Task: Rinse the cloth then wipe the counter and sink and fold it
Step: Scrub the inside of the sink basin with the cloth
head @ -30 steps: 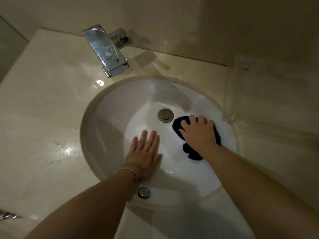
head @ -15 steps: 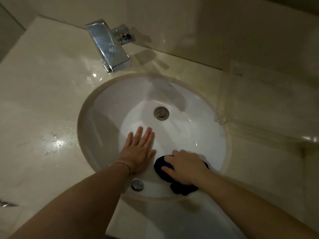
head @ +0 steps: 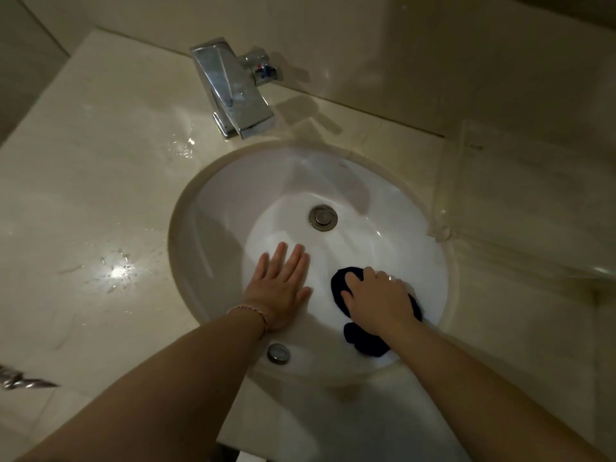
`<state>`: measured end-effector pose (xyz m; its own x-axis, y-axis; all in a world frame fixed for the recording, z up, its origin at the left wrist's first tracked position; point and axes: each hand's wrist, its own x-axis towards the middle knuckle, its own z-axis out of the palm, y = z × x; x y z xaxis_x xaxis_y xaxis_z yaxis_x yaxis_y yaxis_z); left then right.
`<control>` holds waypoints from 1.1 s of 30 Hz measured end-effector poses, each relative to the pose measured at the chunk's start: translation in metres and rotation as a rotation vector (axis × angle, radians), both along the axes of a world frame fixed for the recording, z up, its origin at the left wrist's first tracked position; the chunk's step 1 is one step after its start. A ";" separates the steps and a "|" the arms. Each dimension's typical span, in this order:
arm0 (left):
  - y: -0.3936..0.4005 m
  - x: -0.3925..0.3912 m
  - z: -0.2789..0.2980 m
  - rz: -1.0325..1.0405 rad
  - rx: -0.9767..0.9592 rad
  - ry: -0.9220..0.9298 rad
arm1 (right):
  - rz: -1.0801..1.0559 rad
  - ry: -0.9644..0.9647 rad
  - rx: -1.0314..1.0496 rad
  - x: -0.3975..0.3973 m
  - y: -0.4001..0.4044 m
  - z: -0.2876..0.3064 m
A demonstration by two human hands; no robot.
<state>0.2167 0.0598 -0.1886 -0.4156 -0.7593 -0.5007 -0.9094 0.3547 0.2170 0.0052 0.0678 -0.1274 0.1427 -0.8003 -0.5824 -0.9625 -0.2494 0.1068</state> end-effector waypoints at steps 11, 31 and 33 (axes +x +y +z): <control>-0.021 0.030 0.045 -0.195 -0.077 -0.151 | -0.039 -0.093 0.168 0.043 0.026 0.013; -0.050 0.178 0.108 0.479 -0.342 0.103 | -1.052 -1.080 0.121 0.238 -0.062 0.037; -0.050 0.178 0.108 0.473 -0.339 0.084 | -1.059 -1.113 0.104 0.254 -0.068 0.031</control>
